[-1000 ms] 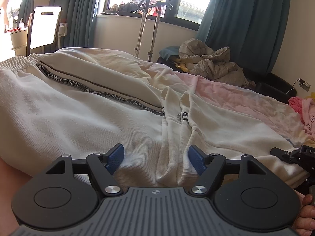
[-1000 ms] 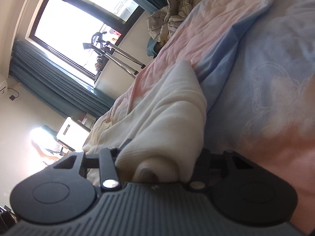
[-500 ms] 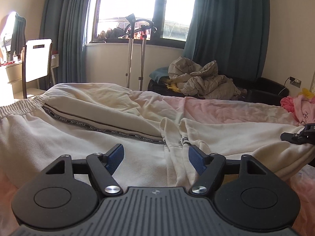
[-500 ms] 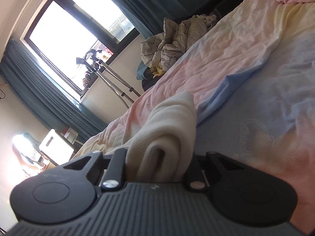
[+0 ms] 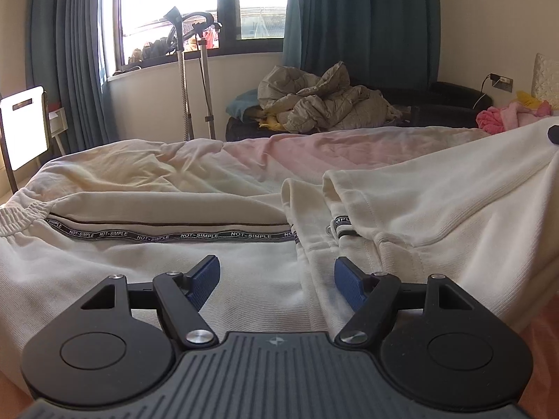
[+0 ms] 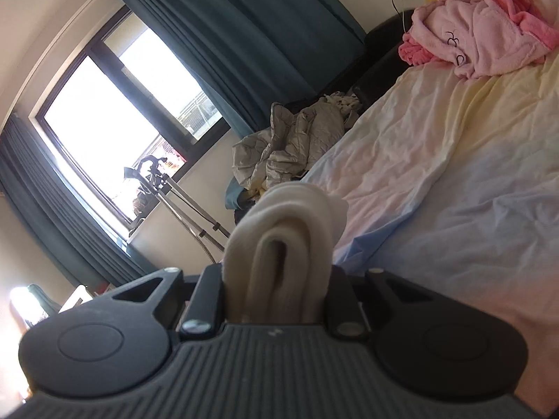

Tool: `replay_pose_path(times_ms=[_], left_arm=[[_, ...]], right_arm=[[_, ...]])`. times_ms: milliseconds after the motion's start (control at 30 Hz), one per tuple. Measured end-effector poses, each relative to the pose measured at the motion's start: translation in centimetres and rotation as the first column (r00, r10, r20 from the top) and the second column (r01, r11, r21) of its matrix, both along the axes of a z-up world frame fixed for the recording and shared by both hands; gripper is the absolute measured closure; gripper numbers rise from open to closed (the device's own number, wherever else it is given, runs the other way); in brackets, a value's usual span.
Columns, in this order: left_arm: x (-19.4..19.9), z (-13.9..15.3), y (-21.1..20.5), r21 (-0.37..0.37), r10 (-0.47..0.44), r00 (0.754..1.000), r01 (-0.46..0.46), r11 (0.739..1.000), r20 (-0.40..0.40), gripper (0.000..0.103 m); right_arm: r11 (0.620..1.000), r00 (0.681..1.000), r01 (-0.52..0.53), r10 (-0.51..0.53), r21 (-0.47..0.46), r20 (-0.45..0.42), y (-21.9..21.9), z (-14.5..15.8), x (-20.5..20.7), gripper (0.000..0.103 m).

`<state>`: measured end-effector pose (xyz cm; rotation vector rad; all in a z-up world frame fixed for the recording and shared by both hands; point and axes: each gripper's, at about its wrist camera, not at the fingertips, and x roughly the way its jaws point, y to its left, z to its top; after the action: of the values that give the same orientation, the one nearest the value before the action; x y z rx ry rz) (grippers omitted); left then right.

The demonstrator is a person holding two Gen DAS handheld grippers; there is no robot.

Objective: Fold clothes

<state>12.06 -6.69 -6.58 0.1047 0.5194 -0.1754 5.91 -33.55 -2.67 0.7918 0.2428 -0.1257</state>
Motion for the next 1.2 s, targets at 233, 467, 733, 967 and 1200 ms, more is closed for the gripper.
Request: replay_pose_path(times_ms=[233, 467, 733, 967, 1200], left_arm=[[0.8, -0.7, -4.8, -0.018, -0.123, 0.992, 0.123, 0.992, -0.015, 0.026], [2.1, -2.3, -7.7, -0.004, -0.186, 0.982, 0.186, 0.983, -0.037, 0.023], [0.9, 2.0, -2.5, 0.150, -0.193, 0.981, 0.191, 0.970, 0.002, 0.023], [-2.2, 6.6, 4.7, 0.211, -0.206, 0.976, 0.186, 0.960, 0.077, 0.021], [-2.7, 11.7, 15.9, 0.032, -0.040, 0.989, 0.035, 0.999, 0.143, 0.020]], right_arm=[[0.991, 0.992, 0.109, -0.103, -0.082, 0.072, -2.1, 2.6, -1.8, 0.085], [0.968, 0.986, 0.134, -0.110, -0.211, 0.123, -1.7, 3.6, -1.9, 0.085], [0.957, 0.988, 0.124, -0.094, -0.262, 0.124, -0.6, 3.2, -0.9, 0.085], [0.907, 0.988, 0.122, -0.072, -0.402, 0.138, 3.1, 3.7, 0.2, 0.085], [0.812, 0.991, 0.024, 0.060, -0.583, 0.124, 13.7, 3.8, 3.1, 0.085]])
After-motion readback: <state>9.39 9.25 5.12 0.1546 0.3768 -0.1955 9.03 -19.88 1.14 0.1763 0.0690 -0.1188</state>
